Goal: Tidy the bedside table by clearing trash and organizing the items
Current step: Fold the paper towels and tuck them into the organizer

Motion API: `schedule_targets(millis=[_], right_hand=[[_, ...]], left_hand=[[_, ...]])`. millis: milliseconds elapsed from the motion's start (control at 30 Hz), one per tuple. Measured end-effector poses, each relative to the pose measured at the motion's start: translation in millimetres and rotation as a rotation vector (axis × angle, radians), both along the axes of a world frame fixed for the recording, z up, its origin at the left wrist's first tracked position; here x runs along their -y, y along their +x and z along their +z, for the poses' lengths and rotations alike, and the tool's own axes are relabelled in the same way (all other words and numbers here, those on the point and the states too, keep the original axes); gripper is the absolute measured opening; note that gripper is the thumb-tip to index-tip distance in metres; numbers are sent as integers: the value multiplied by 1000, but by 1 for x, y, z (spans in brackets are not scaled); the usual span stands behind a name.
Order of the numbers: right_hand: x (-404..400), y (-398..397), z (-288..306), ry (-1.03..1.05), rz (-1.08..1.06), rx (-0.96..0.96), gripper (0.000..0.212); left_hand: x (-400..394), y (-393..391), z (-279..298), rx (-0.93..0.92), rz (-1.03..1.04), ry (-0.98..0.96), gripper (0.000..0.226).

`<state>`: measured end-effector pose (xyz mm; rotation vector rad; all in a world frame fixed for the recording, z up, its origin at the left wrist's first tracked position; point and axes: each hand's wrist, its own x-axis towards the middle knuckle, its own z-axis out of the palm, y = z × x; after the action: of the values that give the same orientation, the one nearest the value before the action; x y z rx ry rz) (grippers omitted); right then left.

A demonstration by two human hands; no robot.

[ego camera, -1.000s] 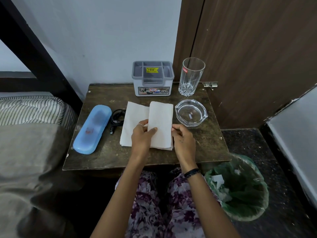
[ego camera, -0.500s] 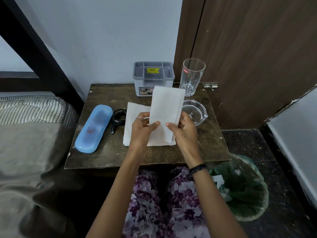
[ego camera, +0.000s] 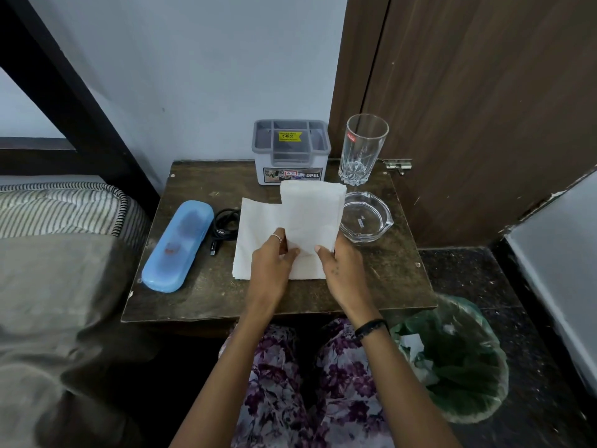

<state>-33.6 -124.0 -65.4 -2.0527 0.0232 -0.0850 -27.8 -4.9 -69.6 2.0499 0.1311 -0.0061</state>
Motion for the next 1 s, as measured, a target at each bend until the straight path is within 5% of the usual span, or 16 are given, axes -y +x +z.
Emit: schedule_targets(millis=[533, 733, 1000], right_hand=[[-4, 111, 63, -156, -25, 230, 18], [-6, 179, 69, -173, -70, 179, 11], [-14, 201, 63, -477, 9, 113, 15]], left_hand=[[-8, 111, 70, 317, 29, 141, 28], [-17, 172, 70, 291, 50, 266, 23], [-18, 194, 57, 286, -5, 694, 19]])
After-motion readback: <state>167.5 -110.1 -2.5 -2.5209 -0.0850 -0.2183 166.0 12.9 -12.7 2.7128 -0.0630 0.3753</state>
